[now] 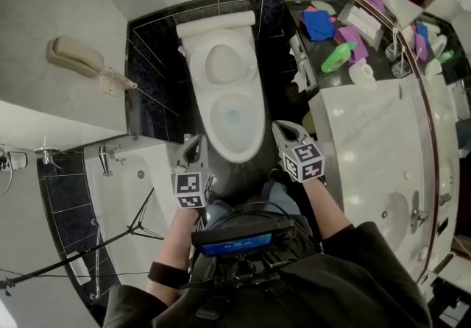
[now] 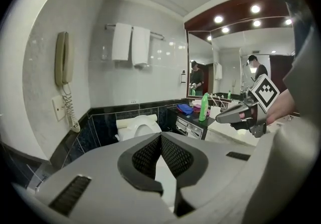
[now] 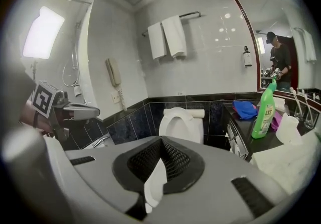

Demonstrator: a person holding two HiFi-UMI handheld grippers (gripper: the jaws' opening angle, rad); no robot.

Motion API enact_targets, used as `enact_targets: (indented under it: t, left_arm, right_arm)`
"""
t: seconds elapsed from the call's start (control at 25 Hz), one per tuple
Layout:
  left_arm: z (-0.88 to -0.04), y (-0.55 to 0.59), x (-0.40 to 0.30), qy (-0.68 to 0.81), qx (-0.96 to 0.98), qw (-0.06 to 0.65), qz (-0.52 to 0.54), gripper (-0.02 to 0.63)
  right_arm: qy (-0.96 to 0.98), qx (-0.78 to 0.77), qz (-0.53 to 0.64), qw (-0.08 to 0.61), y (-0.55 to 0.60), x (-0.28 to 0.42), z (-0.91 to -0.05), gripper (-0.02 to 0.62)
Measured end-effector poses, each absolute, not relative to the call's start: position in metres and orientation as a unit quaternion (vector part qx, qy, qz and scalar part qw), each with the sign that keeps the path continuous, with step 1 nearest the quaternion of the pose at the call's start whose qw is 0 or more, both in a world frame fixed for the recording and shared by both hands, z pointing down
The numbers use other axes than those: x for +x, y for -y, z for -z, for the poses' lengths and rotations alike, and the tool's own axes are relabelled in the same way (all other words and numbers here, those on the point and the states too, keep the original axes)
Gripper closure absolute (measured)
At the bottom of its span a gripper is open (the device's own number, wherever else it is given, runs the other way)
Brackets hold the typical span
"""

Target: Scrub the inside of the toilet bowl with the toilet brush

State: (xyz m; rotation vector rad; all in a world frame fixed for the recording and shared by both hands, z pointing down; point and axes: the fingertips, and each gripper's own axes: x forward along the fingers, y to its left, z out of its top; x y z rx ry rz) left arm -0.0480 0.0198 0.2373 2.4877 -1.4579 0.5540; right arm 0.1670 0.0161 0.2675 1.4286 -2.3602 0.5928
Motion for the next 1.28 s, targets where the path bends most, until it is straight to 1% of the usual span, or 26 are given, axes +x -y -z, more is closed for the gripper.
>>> enact_targets:
  t: [0.2,1.28]
  left_arm:
    - [-0.245,-0.025,-0.058,0.507,0.830,0.128,-0.194,0.600]
    - [-0.250,-0.051,-0.083,0.530,0.813,0.137,-0.198,0.600]
  right_arm:
    - [0.819,0.506,-0.217,0.163,-0.031,0.176,-0.271,0.591]
    - [0.826,0.491,-0.217,0.174,-0.047,0.166,-0.278,0.591]
